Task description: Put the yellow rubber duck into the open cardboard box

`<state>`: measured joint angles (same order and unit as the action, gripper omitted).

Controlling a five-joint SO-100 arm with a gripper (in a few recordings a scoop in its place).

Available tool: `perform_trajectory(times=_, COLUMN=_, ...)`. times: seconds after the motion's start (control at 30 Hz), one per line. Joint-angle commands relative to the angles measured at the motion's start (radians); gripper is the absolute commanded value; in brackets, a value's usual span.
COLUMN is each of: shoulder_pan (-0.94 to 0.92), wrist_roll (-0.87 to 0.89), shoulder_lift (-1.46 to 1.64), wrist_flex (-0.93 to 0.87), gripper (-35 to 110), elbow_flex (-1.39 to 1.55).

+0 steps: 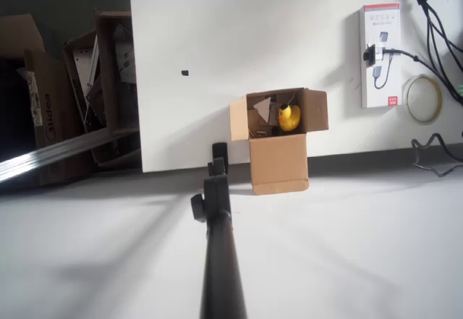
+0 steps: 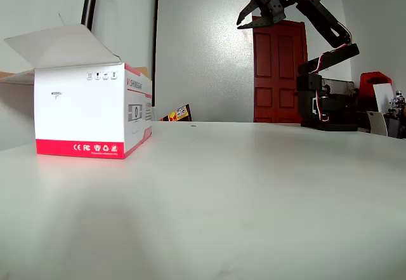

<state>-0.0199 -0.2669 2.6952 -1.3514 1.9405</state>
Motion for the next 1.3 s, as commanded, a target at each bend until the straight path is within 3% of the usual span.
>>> perform_trajectory(times=0.0, shoulder_pan=-0.014, wrist_roll=-0.006, shoulder_lift=0.041, wrist_flex=0.044, gripper=0, elbow_flex=0.083)
perform_trajectory(times=0.37, shoulder_pan=-0.124, wrist_roll=-0.04, shoulder_lift=0.114, wrist_flex=0.258, gripper=0, elbow_flex=0.431)
perform_trajectory(times=0.57, shoulder_pan=-0.075, wrist_roll=-0.015, shoulder_lift=0.176, wrist_flex=0.316, gripper=0, elbow_flex=0.604)
perform_trajectory(times=1.27, shoulder_pan=0.051, wrist_roll=0.08, shoulder_lift=0.449, wrist_flex=0.328, gripper=1, elbow_flex=0.939)
